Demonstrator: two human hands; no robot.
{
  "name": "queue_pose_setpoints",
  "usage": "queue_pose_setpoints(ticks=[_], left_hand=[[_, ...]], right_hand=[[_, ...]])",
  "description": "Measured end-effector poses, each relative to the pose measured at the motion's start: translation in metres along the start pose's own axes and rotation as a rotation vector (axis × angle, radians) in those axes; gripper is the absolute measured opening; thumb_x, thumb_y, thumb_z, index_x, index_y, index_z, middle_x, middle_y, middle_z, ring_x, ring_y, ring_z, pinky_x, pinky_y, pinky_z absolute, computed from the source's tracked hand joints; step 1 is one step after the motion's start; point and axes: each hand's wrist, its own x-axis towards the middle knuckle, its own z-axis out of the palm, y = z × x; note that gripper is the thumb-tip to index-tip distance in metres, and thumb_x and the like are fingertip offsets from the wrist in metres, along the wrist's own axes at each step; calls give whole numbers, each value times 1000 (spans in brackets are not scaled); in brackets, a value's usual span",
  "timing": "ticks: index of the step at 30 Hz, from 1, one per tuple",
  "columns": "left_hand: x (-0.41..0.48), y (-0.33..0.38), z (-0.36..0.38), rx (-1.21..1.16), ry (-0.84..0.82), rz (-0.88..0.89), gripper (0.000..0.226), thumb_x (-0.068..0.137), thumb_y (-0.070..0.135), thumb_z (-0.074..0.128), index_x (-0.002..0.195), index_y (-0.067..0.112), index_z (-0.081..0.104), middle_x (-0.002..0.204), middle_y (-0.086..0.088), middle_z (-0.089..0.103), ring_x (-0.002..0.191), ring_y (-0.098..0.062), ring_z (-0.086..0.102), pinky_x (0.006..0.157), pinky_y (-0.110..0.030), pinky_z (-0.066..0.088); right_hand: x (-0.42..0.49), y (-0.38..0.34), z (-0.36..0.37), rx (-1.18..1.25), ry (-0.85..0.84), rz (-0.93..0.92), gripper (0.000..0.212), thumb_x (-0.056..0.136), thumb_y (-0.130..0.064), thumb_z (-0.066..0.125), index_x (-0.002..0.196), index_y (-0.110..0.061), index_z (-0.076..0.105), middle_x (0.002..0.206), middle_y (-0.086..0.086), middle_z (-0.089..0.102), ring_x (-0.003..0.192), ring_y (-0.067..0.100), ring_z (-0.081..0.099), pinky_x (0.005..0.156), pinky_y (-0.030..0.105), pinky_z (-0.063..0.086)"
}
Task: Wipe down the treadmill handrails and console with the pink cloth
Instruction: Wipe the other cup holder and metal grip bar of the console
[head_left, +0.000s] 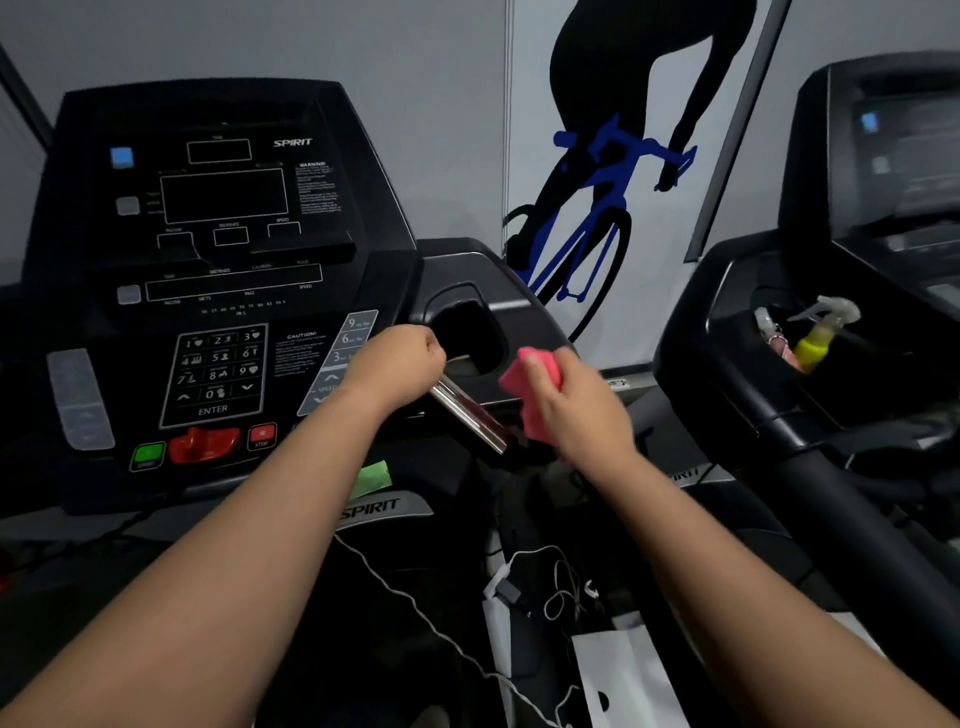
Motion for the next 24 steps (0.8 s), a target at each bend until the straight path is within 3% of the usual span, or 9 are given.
queue_pose_setpoints(ticks=[3, 5, 7, 10, 13, 16, 20, 24], left_hand=[[-3, 2, 1, -95, -67, -52, 29, 88, 19, 43, 90, 5, 68, 83, -7, 67, 73, -25, 59, 68, -36, 48], [-9, 3, 6, -176, -36, -75, 30, 88, 20, 42, 91, 1, 66, 77, -9, 61, 63, -23, 50, 60, -34, 40], [-13, 3, 8, -190, 7, -81, 30, 90, 21, 41, 92, 4, 65, 82, -8, 65, 65, -21, 51, 60, -32, 39], [-16, 5, 8, -193, 19, -80, 28, 91, 23, 41, 91, 9, 65, 88, -6, 66, 68, -21, 53, 60, -31, 38], [-16, 6, 10, -211, 31, -103, 27, 90, 23, 41, 91, 9, 64, 74, -3, 60, 61, -19, 49, 55, -30, 35], [-14, 6, 11, -216, 29, -117, 25, 90, 23, 42, 88, 11, 64, 67, 1, 57, 60, -19, 49, 55, -30, 34], [-13, 8, 9, -206, 6, -146, 27, 90, 24, 42, 82, 14, 65, 62, 3, 54, 58, -18, 50, 54, -29, 33], [3, 14, 5, -125, -79, -211, 37, 85, 28, 41, 87, 5, 69, 81, -10, 65, 78, -29, 60, 72, -36, 46]], right_hand=[[9, -4, -31, 19, 118, -23, 42, 99, -48, 28, 106, -20, 58, 98, 7, 59, 89, 25, 57, 74, 35, 44], [11, 0, -40, -103, 121, -39, 39, 100, -41, 30, 113, -17, 57, 104, 10, 56, 98, 30, 52, 82, 40, 44], [9, 9, -37, -249, 73, 7, 39, 99, -43, 33, 119, -18, 54, 112, 12, 53, 106, 34, 49, 87, 42, 41], [9, 27, -23, -163, -137, 323, 46, 94, -48, 41, 126, -17, 47, 126, 17, 44, 118, 39, 43, 94, 43, 38], [7, 50, -9, -357, -402, 405, 61, 95, -47, 42, 140, -8, 30, 141, 21, 37, 128, 39, 41, 101, 43, 36], [4, 60, 12, -462, -357, 423, 70, 94, -52, 40, 144, -7, 20, 144, 23, 34, 133, 42, 33, 106, 50, 30], [13, 51, 37, -514, -321, 495, 87, 93, -54, 45, 149, 0, 4, 153, 28, 10, 140, 50, 6, 112, 59, 12], [27, 56, 47, -470, -246, 541, 91, 87, -57, 53, 144, 2, 16, 144, 29, 30, 131, 50, 29, 105, 60, 32]])
